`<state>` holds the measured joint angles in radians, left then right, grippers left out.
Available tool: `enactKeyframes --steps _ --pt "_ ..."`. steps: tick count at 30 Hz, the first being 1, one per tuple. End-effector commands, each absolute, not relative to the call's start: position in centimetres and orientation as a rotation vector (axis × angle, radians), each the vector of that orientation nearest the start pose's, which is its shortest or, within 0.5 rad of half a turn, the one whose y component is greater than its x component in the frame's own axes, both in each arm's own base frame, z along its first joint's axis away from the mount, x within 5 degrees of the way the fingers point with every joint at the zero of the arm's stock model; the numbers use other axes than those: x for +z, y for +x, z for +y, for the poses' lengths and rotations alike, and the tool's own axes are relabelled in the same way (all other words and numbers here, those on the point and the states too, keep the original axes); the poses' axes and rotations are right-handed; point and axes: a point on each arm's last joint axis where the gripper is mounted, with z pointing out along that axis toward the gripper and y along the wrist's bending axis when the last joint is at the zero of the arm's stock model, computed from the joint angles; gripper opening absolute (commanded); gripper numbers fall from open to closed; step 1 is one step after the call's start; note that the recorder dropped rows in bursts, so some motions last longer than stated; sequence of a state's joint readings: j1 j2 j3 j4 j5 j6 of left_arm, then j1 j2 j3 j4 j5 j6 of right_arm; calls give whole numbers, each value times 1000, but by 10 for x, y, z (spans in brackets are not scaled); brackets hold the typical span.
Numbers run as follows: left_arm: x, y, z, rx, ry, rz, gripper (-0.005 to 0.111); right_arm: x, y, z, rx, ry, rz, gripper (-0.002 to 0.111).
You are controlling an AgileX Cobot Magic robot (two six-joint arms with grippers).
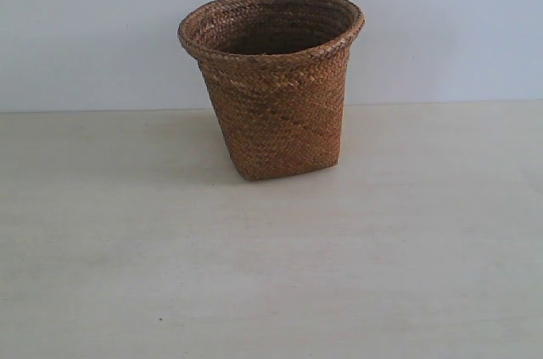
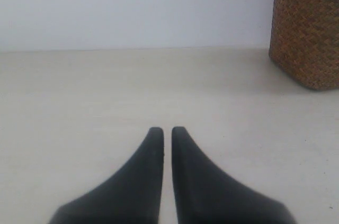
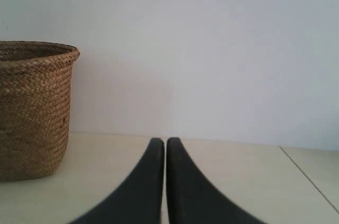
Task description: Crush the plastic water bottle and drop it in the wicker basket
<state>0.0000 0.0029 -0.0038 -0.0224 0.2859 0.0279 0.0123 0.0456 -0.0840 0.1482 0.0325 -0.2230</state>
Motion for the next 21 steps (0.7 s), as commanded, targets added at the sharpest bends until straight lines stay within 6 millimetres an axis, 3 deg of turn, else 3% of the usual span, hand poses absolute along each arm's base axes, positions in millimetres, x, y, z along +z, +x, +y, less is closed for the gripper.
enactKeyframes --steps 1,16,21 --pt "187 55 -1 -15 -6 1769 4 234 56 1 -13 -37 1489 0" --pt "187 55 -1 -15 -6 1769 4 215 52 3 44 -6 1676 0" --pt "187 55 -1 -15 -6 1769 4 195 56 2 67 31 1686 0"
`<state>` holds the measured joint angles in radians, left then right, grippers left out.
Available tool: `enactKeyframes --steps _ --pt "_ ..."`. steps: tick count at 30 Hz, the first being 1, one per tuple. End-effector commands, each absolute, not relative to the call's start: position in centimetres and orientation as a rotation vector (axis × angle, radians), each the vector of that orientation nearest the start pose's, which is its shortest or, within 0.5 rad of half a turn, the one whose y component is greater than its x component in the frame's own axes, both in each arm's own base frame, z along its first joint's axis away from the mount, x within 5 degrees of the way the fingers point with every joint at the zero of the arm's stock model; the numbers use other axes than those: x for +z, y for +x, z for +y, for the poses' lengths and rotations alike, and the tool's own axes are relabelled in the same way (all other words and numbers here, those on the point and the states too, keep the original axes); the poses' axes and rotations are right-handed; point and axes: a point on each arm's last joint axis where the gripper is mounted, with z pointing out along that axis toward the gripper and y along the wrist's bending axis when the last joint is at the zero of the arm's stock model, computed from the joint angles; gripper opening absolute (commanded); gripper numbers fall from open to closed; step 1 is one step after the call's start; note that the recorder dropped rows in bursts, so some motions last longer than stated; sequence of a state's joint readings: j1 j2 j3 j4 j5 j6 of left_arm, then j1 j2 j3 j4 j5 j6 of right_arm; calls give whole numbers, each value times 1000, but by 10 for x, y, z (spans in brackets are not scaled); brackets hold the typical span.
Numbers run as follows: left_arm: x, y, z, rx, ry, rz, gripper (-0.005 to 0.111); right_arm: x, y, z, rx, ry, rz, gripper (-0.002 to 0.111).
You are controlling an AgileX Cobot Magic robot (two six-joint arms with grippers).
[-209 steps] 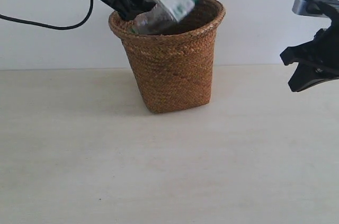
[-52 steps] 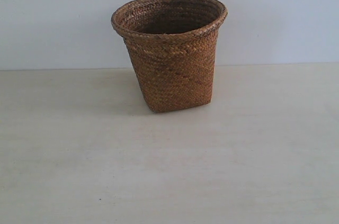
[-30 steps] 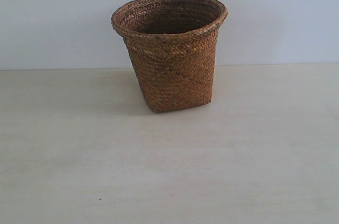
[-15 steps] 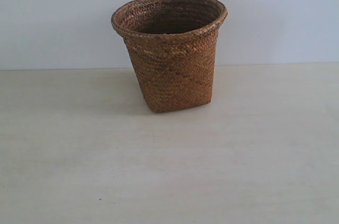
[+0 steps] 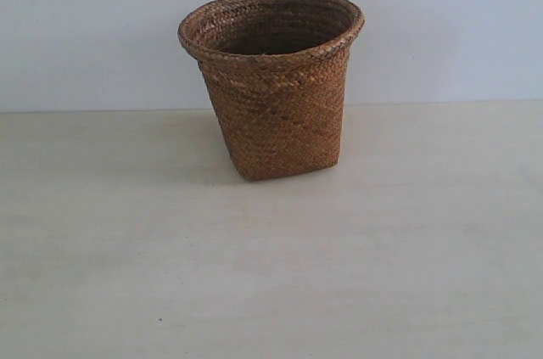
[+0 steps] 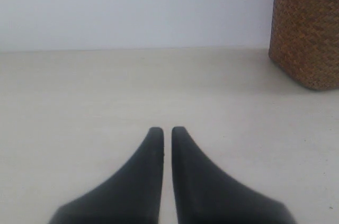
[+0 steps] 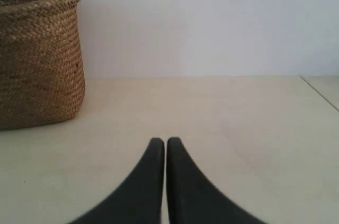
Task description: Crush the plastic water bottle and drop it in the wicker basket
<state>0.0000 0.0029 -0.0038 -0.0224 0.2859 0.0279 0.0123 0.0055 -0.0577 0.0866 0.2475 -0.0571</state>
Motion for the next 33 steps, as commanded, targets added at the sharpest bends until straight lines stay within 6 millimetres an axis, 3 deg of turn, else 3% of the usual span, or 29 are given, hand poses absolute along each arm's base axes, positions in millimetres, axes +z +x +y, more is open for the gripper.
enactKeyframes --steps 1,6,33 --pt "187 55 -1 -15 -6 1769 4 195 56 2 73 37 1681 0" --pt "187 55 -1 -15 -6 1769 4 184 54 2 64 24 1806 0" --pt "187 55 -1 -15 -6 1769 4 184 54 3 72 30 1809 0"
